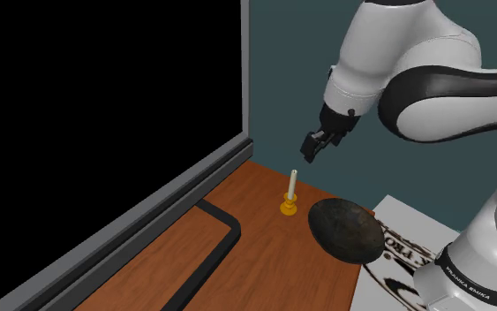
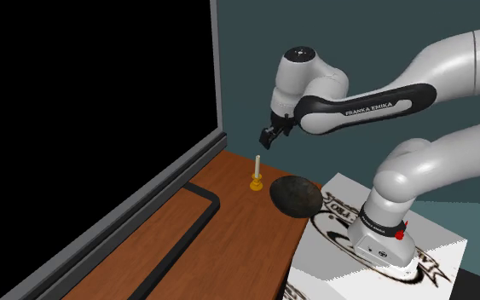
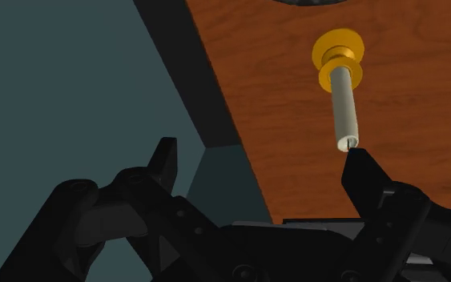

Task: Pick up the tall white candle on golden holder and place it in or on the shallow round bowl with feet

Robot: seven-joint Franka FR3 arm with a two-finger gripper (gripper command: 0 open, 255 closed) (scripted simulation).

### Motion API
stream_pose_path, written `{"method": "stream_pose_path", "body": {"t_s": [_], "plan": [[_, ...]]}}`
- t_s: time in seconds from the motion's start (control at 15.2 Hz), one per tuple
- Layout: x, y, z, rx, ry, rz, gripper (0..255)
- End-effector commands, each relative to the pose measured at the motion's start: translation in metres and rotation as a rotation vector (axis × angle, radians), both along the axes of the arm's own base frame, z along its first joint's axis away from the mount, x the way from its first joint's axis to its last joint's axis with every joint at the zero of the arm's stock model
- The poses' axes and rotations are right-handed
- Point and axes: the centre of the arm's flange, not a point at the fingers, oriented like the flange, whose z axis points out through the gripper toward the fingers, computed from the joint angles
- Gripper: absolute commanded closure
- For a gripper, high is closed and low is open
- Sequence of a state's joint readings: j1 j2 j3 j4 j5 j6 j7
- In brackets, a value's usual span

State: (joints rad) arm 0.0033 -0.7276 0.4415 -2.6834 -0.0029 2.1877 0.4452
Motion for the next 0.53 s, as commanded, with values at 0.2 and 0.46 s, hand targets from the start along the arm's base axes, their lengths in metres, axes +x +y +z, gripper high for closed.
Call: {"method": "stream_pose_path", "body": {"t_s": [0.2, 0.46], "plan": [[0.005, 0.039, -0.058, -0.032, -0.011, -0.034, 0], [0.011, 0.068, -0.106, -0.059, -0.018, -0.060, 0]]}}
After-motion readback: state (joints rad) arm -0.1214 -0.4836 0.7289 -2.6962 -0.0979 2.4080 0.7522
